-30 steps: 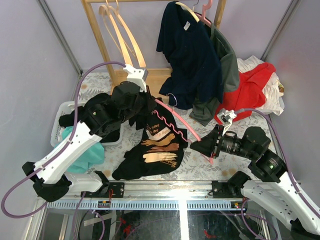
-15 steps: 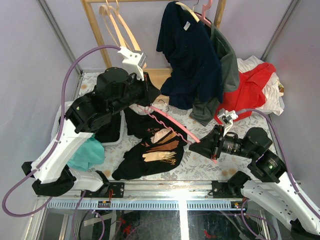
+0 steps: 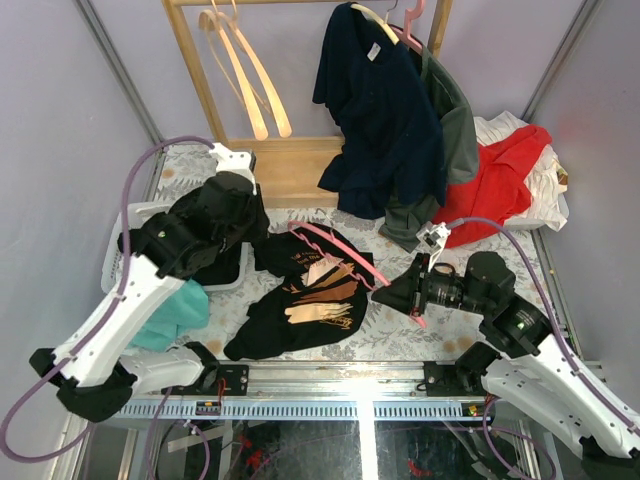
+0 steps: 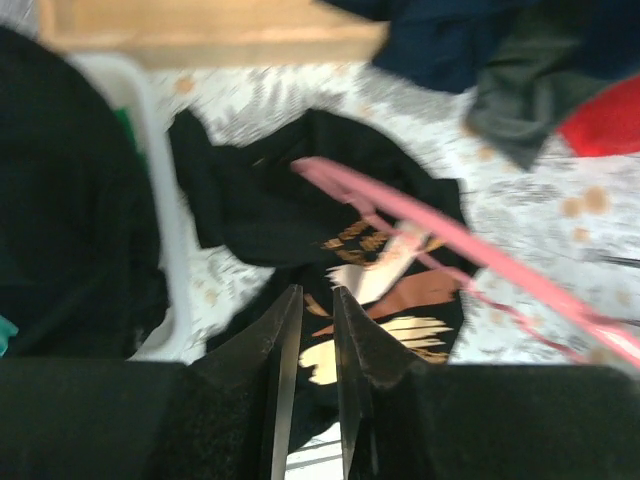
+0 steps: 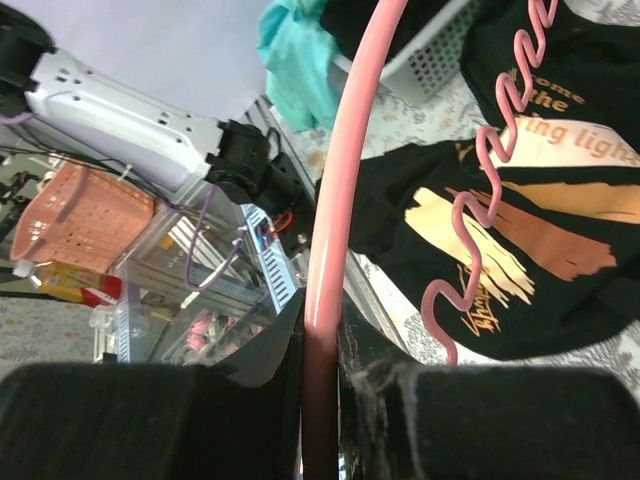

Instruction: Place the t-shirt on the hanger

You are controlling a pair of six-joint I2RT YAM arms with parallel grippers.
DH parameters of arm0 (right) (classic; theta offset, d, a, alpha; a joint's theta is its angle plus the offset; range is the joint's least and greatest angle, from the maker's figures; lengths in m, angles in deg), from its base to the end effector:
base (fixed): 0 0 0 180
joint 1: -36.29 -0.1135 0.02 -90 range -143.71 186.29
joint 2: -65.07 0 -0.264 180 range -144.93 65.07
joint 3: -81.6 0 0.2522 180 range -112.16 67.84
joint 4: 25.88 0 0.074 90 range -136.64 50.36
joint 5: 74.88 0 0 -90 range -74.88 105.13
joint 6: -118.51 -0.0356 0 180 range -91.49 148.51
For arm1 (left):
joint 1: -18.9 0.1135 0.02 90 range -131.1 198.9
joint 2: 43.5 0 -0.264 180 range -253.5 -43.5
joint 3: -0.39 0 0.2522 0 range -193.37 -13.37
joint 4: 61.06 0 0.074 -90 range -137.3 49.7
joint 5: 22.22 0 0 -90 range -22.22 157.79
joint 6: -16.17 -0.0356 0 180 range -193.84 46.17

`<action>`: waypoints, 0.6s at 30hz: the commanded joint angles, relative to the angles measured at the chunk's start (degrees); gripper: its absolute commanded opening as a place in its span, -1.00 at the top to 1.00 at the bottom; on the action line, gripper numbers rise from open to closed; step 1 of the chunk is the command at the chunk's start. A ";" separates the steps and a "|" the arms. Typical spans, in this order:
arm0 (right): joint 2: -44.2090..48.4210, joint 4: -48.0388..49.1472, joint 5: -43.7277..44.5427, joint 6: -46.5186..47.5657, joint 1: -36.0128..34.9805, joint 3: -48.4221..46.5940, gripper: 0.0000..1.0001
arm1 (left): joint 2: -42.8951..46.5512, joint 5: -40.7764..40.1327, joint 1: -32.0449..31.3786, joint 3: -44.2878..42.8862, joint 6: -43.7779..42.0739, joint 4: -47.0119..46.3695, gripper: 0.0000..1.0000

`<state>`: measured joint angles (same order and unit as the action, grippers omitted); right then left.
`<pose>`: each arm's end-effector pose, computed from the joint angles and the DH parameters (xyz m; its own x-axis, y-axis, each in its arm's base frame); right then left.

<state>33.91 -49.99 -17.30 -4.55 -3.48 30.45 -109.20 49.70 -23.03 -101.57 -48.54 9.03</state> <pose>0.0915 0.1010 0.3288 -0.5651 0.1288 -0.8149 -0.7669 0.2822 0.5764 0.1594 -0.1283 0.4432 -0.5639 -0.0394 -0.8249 0.2240 0.9541 -0.1987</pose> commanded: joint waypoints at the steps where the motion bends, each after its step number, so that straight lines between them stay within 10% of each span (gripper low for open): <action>1: 0.91 -5.07 6.31 6.27 -0.21 -8.11 1.00 | -0.40 2.07 6.61 10.10 2.56 -3.41 0.62; 10: 1.88 -10.76 3.87 7.97 -0.22 -12.63 1.00 | -0.14 28.00 8.29 10.94 -2.09 -24.10 0.25; 18: 0.09 -16.50 -3.09 4.26 -0.23 -18.12 1.00 | 11.33 37.51 8.28 12.60 -15.68 -23.82 0.01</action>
<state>34.53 -66.56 -14.37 1.38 -3.46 17.73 -103.18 76.06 -14.53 -89.66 -55.84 -10.49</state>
